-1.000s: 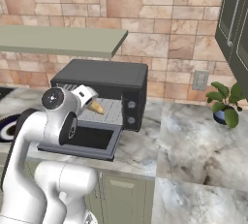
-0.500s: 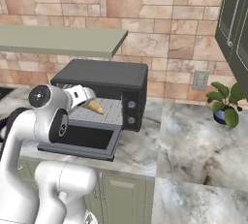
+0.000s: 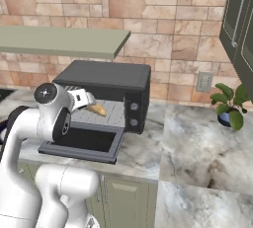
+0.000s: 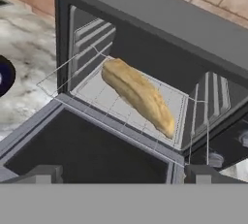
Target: Pull the toaster oven rack outwards. Pick up the baguette from the plate and place it on the toaster oven rack. Close the toaster oven door fully and set the temperature to the lowest setting.
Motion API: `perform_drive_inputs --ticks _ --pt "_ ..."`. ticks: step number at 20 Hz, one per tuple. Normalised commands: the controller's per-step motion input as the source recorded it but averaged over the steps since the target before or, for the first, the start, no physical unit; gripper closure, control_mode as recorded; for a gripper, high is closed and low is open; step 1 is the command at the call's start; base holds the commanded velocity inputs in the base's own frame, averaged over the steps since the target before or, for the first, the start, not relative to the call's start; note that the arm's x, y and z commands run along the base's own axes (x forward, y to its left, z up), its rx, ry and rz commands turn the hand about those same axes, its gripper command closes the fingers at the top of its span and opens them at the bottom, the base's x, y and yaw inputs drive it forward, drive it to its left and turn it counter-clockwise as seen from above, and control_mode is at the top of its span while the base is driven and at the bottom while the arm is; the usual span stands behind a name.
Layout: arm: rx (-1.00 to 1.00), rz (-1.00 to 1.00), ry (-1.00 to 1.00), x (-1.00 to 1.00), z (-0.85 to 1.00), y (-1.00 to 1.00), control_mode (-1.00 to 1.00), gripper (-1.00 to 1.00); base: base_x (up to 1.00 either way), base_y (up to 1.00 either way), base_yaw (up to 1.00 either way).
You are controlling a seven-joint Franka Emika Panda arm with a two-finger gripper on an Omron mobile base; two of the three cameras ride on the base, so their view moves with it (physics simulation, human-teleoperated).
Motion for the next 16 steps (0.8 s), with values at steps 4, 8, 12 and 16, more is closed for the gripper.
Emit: perform_drive_inputs --ticks 4,8,12,16 --pt "-0.12 0.00 0.27 0.25 -0.04 0.29 -1.00 -1.00 0.00 0.00 0.00" --pt "-0.05 0.00 0.11 0.00 -0.38 0.15 -1.00 -1.00 0.00 0.00 0.00" --pt "0.00 0.00 0.01 0.00 -0.61 0.01 -1.00 -1.00 0.00 0.00 0.00" --pt "0.00 0.00 0.00 0.00 -0.44 0.00 -1.00 -1.00 0.00 0.00 0.00"
